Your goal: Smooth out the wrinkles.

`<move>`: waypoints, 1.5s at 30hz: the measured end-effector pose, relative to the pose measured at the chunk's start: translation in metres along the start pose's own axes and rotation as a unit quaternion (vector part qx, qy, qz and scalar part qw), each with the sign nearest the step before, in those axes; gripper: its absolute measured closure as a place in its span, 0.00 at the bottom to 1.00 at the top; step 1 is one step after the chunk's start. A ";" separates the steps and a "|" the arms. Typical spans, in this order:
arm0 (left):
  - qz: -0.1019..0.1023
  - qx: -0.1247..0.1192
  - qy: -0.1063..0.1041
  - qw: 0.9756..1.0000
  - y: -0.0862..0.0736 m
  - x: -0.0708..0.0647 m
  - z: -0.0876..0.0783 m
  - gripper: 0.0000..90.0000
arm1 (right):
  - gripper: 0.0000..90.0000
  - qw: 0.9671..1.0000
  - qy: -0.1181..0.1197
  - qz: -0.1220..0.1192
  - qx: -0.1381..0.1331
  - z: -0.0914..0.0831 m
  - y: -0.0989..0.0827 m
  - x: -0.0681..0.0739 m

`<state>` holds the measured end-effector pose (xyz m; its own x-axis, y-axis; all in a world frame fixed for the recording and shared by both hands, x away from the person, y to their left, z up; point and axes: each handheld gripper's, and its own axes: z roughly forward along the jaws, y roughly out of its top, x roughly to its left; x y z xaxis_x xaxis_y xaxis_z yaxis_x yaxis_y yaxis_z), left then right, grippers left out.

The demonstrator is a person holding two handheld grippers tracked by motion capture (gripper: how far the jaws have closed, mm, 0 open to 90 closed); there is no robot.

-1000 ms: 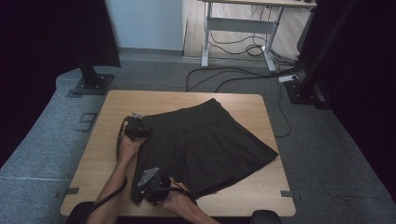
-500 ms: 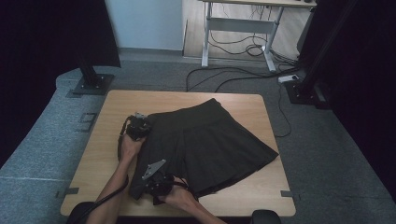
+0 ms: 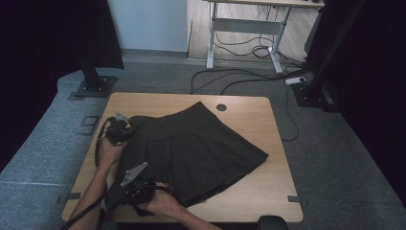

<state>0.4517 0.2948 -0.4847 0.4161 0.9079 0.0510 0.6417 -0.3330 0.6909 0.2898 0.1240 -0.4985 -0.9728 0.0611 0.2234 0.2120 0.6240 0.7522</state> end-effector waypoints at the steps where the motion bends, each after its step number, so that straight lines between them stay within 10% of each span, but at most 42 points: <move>1: 0.000 0.000 0.000 1.000 0.000 0.000 0.000 0.94 | 0.93 1.000 0.005 -0.008 0.001 0.004 0.004 0.004; 8: -0.014 -0.006 -0.004 1.000 -0.001 0.016 -0.028 0.94 | 0.93 0.999 0.011 -0.031 -0.006 0.000 0.013 0.013; 22: -0.086 -0.076 -0.062 0.992 0.062 0.001 -0.013 0.93 | 0.93 0.995 -0.091 0.005 -0.050 -0.106 -0.019 -0.018; 27: -0.088 -0.097 -0.063 0.989 0.086 -0.012 -0.015 0.93 | 0.93 0.989 -0.131 0.017 -0.068 -0.149 -0.026 -0.026; 38: -0.032 -0.109 -0.043 0.993 0.143 -0.056 -0.007 0.93 | 0.93 0.973 -0.203 0.039 -0.101 -0.225 -0.046 -0.036; 45: 0.002 -0.108 -0.037 0.993 0.181 -0.091 0.008 0.93 | 0.93 0.958 -0.256 0.059 -0.117 -0.273 -0.066 -0.043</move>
<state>0.5352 0.1500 -0.3702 0.4695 0.8829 0.0059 0.4907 -0.2665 0.8295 0.3428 -0.1325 -0.3882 -0.8458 0.5328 0.0274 0.2806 0.4006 0.8722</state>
